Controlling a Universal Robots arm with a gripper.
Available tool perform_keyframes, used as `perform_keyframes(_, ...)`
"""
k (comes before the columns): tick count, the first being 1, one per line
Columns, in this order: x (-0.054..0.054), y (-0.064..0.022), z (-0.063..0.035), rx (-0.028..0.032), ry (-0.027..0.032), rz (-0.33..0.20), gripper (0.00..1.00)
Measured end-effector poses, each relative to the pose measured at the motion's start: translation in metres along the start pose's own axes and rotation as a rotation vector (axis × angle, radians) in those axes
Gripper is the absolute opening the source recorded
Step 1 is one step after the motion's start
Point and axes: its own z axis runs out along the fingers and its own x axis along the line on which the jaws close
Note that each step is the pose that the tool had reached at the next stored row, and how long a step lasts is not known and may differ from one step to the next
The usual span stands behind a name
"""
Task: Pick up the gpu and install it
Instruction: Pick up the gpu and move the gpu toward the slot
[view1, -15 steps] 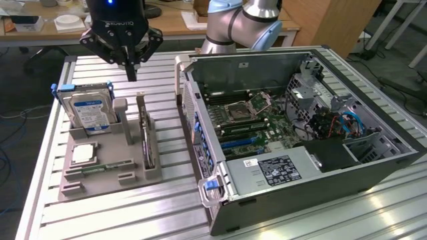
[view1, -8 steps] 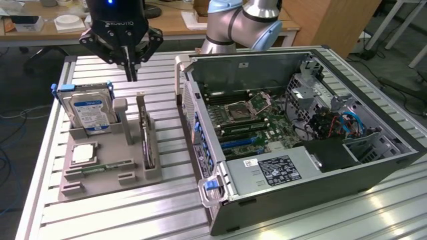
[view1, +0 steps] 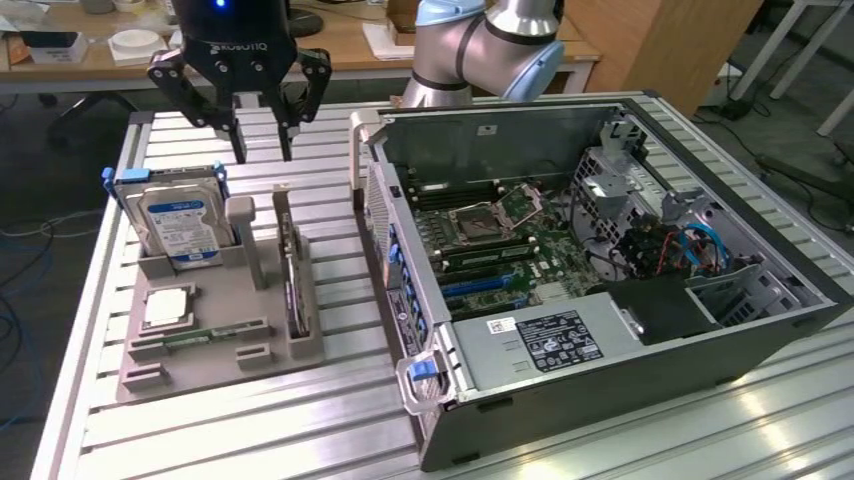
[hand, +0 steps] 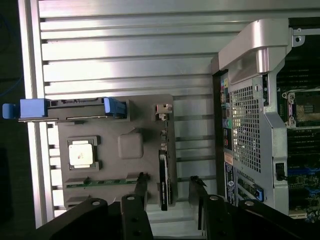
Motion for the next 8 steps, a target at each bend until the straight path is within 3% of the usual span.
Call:
perform_keyframes(1, 0.0000, 0.0000, 0.0000, 0.0000, 0.0000, 0.000, 0.47)
perform_keyframes(8, 0.0000, -0.0006, 0.0009, 0.0036, 0.0018, -0.048, 0.47)
